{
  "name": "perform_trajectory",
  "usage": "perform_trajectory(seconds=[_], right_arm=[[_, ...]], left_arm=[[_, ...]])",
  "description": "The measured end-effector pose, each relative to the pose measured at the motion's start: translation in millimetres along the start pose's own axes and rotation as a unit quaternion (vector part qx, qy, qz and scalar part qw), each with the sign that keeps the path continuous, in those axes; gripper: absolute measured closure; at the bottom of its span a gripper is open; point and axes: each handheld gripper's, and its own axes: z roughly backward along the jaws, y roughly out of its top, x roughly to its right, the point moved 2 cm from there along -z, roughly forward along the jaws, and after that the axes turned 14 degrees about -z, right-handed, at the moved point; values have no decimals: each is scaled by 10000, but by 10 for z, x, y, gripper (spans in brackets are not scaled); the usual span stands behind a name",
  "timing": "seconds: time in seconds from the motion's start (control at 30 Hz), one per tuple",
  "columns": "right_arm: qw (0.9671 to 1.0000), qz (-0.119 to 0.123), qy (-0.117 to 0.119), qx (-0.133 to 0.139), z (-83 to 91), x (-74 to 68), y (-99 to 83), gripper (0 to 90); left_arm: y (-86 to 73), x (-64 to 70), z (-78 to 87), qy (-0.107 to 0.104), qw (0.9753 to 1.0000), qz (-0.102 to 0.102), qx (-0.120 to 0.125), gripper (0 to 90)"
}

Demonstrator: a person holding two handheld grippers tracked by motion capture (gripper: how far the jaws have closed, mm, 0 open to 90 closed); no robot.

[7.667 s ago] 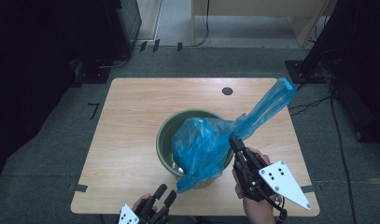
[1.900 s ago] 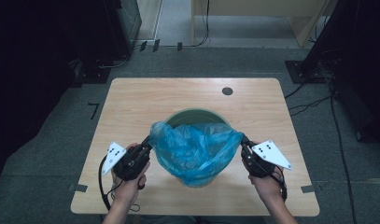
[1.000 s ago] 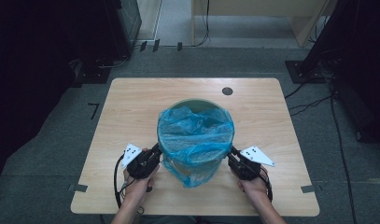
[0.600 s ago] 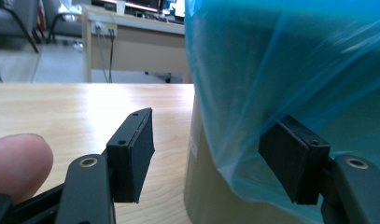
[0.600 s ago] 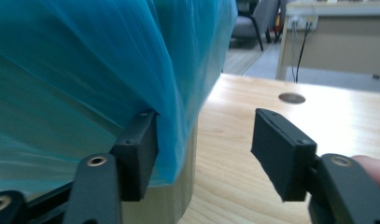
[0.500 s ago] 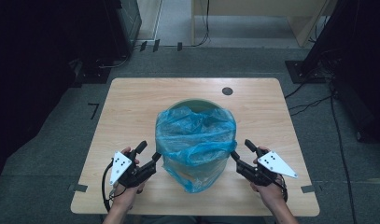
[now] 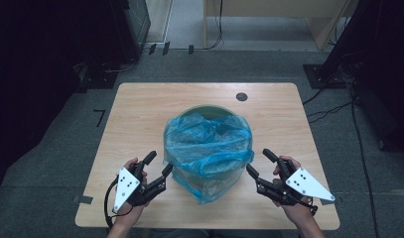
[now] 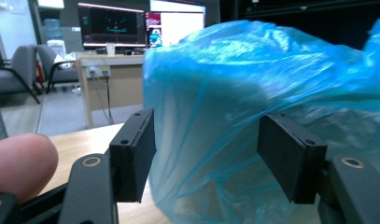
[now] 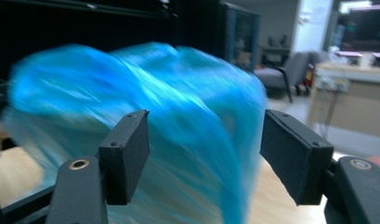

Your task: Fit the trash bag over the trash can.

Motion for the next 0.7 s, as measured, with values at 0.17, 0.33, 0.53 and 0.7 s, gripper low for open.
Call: perform_trajectory(seconds=[0.17, 0.33, 0.53, 0.7], right_arm=[[9998, 56, 204, 11, -122, -129, 85, 395], [9998, 42, 93, -195, -267, -131, 86, 551], [9997, 97, -27, -202, -338, -145, 130, 862], [9999, 114, -25, -47, -416, -150, 276, 871]], left_arm=[[20, 23, -27, 28, 10000, -61, -14, 423], [49, 17, -53, 14, 10000, -30, 29, 521], [109, 15, -84, 310, 9995, -53, 17, 692], [170, -21, -186, 394, 9992, 17, -37, 798]])
